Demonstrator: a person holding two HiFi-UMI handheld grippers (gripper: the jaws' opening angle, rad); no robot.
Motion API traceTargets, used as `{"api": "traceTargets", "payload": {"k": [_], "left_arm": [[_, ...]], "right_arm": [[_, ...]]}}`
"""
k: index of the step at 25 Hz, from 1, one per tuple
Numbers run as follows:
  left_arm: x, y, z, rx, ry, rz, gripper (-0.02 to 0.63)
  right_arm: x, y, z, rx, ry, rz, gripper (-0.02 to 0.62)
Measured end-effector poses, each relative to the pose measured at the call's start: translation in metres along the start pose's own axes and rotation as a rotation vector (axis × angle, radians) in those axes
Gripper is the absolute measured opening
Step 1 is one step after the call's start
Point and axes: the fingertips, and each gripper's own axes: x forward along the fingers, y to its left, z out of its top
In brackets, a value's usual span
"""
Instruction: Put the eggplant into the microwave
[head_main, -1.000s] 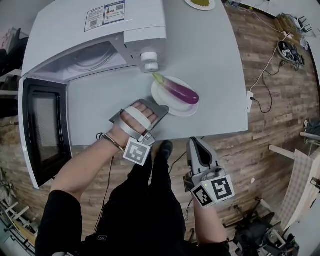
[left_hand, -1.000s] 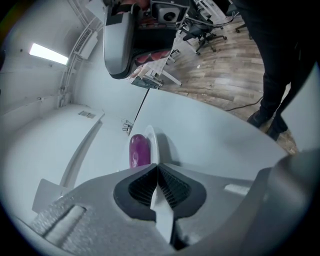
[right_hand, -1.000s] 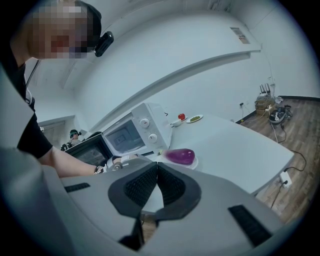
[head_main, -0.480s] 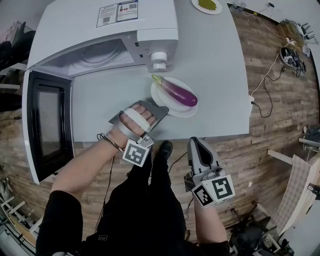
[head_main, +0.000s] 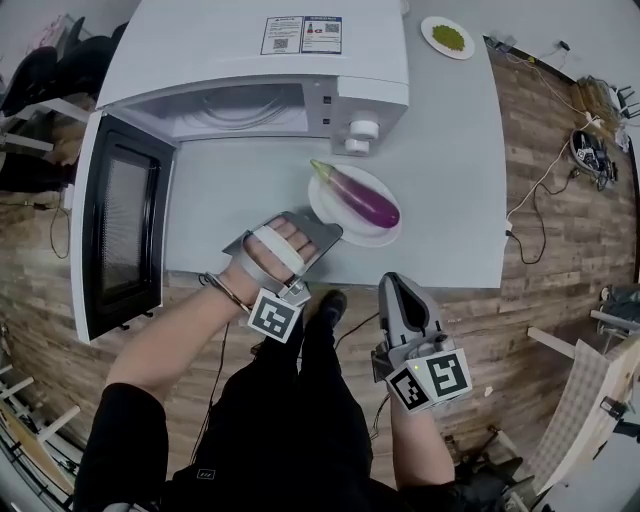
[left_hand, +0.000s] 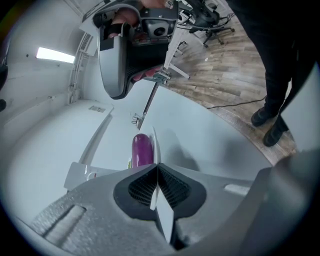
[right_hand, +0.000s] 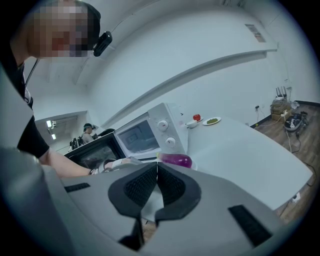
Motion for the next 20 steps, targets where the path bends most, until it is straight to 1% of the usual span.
{"api": "traceTargets", "payload": {"k": [7, 20], "left_arm": [[-0.030, 0.011, -0.020, -0.022, 0.066, 0.006, 0.015], [-0.076, 0.019, -0.068, -0.057, 0.199, 0.036, 0.015]], "right_arm": [[0.015, 0.027, 0.022, -0.036, -0.008, 0.071, 0.015], [0.039, 0.068, 0.035, -0.084, 0.016, 0.161, 0.015]]}}
